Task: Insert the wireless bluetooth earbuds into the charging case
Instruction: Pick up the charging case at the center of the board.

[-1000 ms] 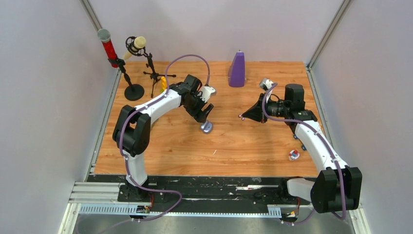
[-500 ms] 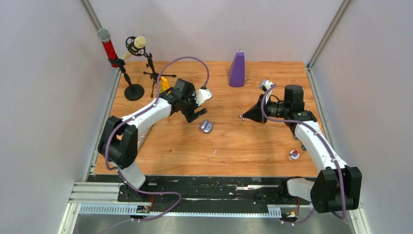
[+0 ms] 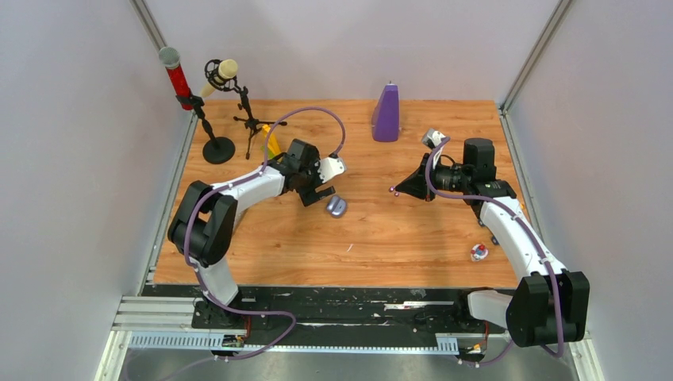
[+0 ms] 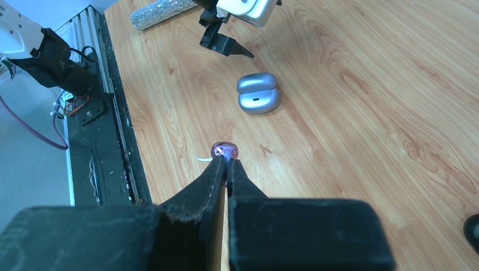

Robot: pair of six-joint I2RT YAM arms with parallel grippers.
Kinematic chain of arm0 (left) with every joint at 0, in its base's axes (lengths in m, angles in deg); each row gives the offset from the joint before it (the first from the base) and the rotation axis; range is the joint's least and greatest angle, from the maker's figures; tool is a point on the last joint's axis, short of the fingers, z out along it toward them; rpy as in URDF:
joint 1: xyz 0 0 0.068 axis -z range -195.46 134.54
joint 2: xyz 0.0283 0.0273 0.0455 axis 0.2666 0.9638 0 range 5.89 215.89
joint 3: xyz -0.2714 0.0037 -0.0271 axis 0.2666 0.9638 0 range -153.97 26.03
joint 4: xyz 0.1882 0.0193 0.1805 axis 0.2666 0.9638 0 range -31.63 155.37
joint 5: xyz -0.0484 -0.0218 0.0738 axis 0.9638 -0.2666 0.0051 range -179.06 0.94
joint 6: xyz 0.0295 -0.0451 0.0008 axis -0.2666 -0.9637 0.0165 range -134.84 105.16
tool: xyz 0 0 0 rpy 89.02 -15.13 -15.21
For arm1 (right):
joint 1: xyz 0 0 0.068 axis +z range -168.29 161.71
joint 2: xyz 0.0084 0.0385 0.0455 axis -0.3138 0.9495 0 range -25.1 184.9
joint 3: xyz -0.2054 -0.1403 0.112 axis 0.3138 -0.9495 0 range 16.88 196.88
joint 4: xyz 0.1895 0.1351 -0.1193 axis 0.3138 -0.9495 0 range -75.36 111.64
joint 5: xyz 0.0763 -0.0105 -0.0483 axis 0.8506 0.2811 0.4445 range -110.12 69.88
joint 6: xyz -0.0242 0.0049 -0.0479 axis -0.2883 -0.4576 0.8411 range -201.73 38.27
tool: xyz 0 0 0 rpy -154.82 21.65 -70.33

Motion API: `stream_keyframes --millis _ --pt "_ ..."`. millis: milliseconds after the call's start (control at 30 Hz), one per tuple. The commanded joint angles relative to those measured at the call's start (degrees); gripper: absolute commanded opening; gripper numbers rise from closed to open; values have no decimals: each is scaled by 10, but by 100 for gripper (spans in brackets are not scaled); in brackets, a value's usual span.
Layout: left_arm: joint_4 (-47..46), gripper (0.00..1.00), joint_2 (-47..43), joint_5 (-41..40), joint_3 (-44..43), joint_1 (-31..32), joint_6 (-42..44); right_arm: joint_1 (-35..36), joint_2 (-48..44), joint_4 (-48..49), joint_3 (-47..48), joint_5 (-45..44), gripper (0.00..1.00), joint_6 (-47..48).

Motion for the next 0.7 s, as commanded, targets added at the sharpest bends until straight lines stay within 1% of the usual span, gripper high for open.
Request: stream_keyframes --millis 0,100,200,300,433,467,533,667 --pt "-11 100 -6 24 -6 1 -1 2 -11 25 4 3 0 15" --pt "14 100 -6 39 -14 1 -18 2 -11 25 4 5 0 15" --pt "51 100 1 62 -26 -6 -70 2 -12 25 3 5 0 14" --pt "92 100 21 132 -43 -24 -116 2 -15 25 4 5 0 13" --pt "103 100 47 220 -60 -52 -175 2 -20 25 4 6 0 13" --pt "103 100 51 232 -66 -63 -189 2 -21 25 3 5 0 13" --pt "109 100 69 278 -78 -77 -203 1 -23 25 3 5 0 13" --pt "122 98 91 329 -101 -94 -218 1 -22 25 4 4 0 13"
